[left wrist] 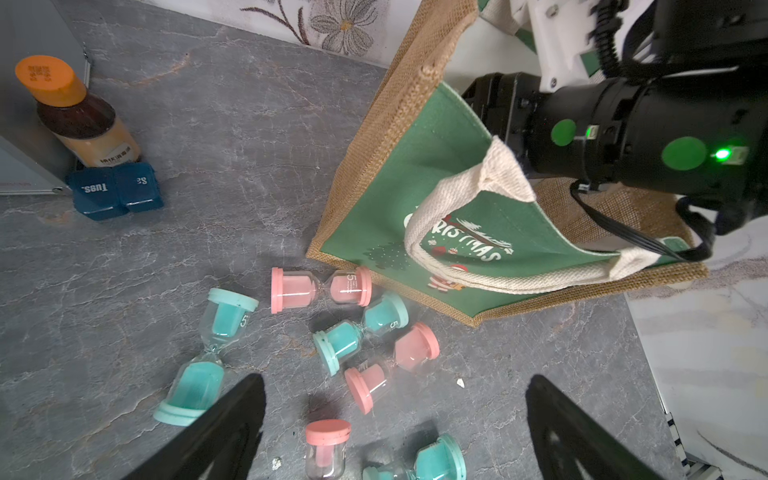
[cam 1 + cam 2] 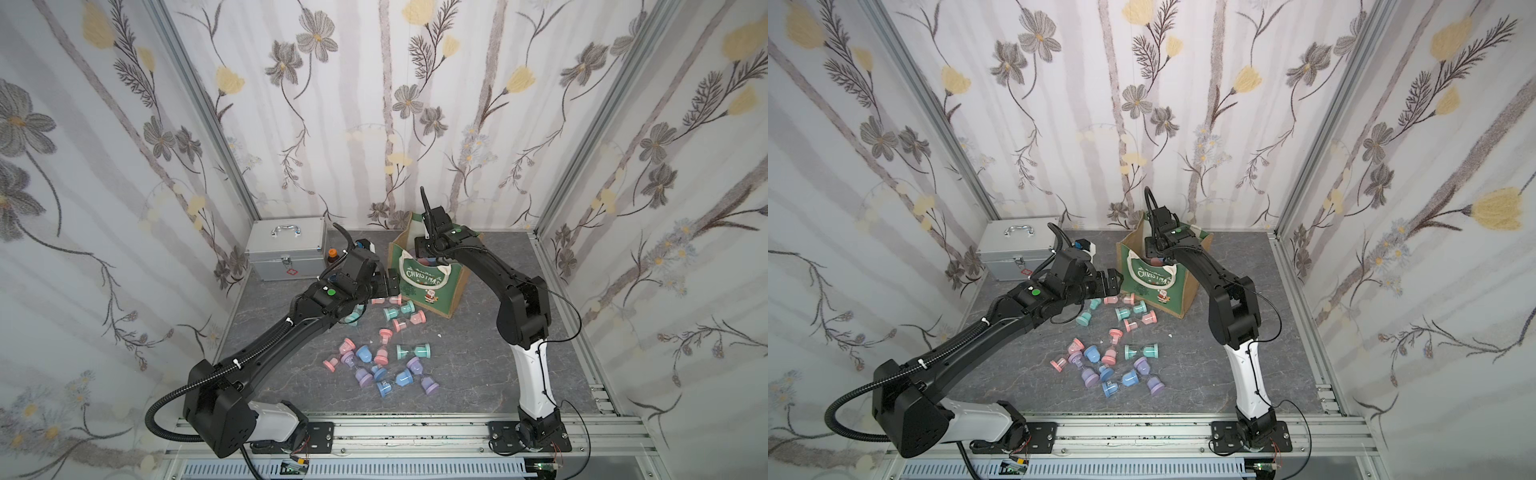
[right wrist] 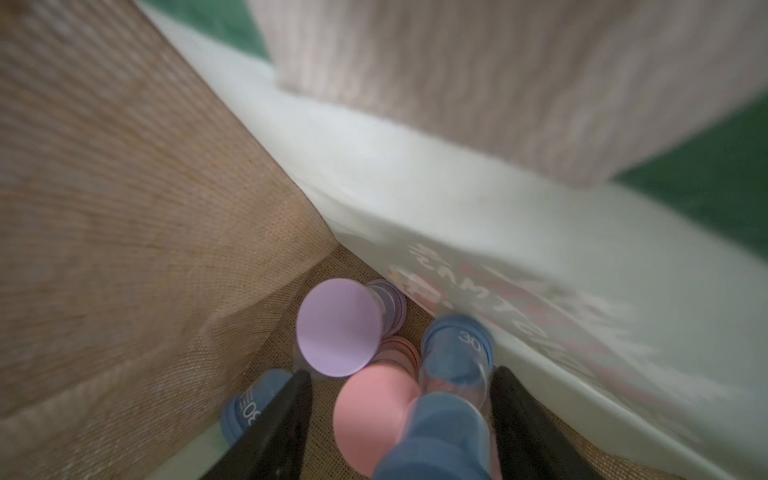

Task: Put the hourglass into the canvas bag
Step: Place the hourglass in the canvas bag, then pick up the hourglass from the center of the board.

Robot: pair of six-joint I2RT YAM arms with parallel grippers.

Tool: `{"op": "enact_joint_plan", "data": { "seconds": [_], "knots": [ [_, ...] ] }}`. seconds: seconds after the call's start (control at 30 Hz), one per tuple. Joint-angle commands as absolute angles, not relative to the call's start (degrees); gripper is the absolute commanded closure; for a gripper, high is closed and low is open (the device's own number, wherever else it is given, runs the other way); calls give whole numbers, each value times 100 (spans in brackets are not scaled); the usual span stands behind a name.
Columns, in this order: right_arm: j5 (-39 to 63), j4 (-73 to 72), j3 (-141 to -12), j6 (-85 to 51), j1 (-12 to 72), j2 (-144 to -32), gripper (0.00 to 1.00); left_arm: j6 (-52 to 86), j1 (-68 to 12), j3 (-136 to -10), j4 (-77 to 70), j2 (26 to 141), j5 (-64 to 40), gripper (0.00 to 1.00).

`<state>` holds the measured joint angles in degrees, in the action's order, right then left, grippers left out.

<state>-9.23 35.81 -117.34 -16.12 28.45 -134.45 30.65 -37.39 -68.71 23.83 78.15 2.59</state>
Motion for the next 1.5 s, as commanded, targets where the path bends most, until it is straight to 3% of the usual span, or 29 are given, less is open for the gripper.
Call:
{"op": "enact_joint_plan", "data": {
  "seconds": [0.0,0.5,0.73,1.07,1.47],
  "knots": [
    [-824,3241,-11751,-1527,2856,-13173,33,3147,-3735,-6908,2248,7831,333,0],
    [-712,3617,-11650,-1660,3287,-11692,15,3176,-3727,-6887,2646,7382,62,0],
    [-1158,3666,-10483,-1837,3924,-10728,13,3175,-3733,-6565,3025,6822,7,0],
    [-1677,3578,-8501,-2588,4904,-9644,12,3243,-3735,-5947,3427,6232,-74,0],
    [-786,2766,-6476,-2186,5878,-9698,21,3563,-3744,-5455,3596,5970,-333,0]
  ]
}}
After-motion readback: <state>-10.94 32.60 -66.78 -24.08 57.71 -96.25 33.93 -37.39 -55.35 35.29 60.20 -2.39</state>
